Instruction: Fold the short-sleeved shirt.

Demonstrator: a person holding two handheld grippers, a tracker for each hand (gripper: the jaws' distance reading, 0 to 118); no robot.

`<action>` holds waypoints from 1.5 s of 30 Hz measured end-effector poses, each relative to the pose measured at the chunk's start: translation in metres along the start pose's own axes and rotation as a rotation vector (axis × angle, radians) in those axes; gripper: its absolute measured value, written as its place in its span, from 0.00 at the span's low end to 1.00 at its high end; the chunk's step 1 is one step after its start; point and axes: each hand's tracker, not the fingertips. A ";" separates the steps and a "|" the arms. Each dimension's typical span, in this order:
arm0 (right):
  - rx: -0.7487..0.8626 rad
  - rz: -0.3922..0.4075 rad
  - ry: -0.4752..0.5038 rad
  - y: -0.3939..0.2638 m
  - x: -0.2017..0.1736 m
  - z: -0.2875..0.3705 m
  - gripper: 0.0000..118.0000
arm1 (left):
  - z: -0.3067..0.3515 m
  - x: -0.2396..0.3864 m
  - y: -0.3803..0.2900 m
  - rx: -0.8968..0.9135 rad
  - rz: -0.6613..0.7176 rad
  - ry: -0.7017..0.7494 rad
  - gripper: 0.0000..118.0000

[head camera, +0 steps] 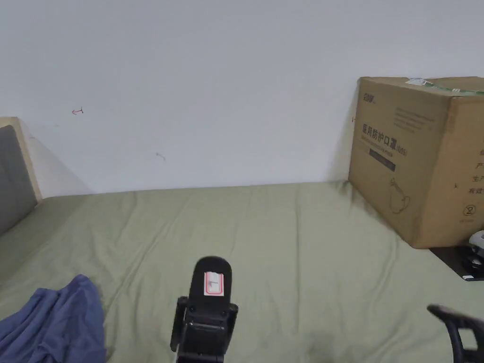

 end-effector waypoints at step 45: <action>0.489 2.062 0.138 -0.160 -0.045 0.029 0.99 | -0.014 -0.068 -0.088 -0.581 1.762 -0.204 1.00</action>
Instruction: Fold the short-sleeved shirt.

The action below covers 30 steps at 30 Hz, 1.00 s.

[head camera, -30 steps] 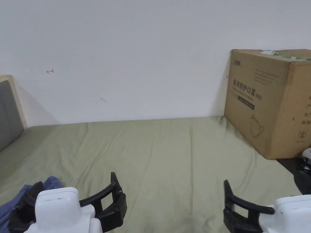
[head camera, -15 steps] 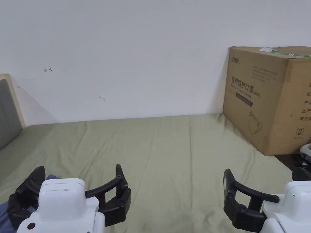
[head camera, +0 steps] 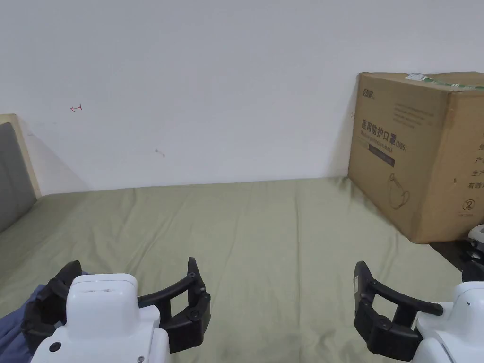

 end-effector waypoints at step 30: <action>-0.073 0.015 0.006 0.015 0.013 -0.005 0.00 | -0.024 -0.011 -0.003 -0.216 0.111 -0.097 0.00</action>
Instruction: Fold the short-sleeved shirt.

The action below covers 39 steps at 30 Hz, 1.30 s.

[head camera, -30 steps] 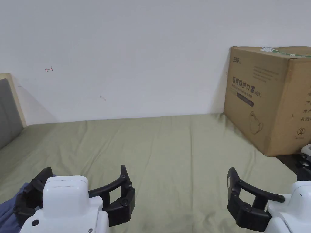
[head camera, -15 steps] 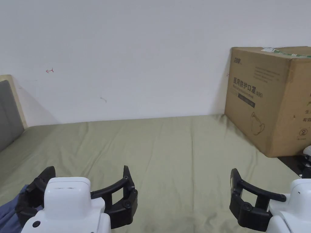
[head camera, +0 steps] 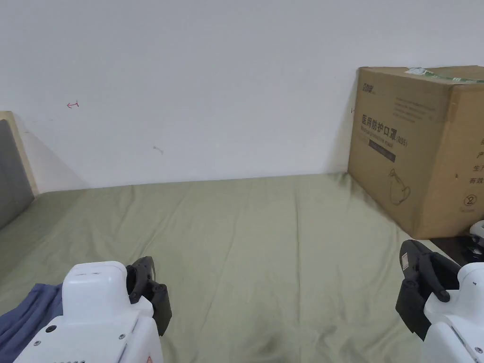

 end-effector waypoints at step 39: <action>-0.426 0.049 0.382 -0.060 -0.094 -0.084 0.00 | -0.215 -0.318 -0.091 -0.853 0.281 0.212 0.90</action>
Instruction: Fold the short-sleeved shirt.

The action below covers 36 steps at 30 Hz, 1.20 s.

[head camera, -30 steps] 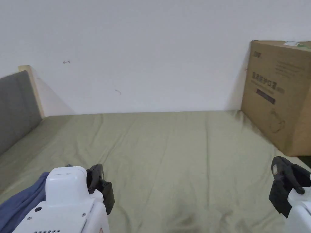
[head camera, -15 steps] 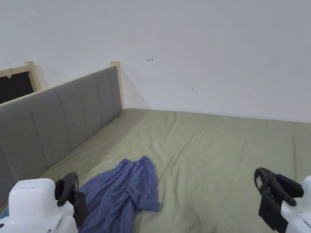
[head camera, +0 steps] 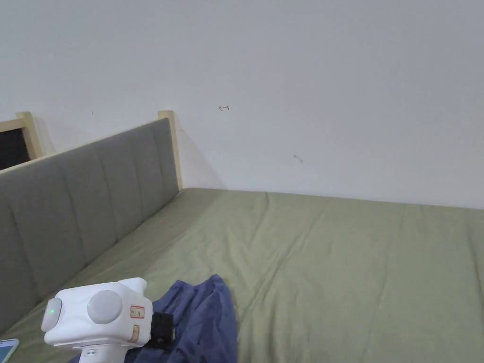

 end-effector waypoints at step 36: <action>-0.103 -0.089 0.004 0.000 0.032 0.000 0.00 | 0.180 0.090 0.022 0.757 -0.385 0.022 0.09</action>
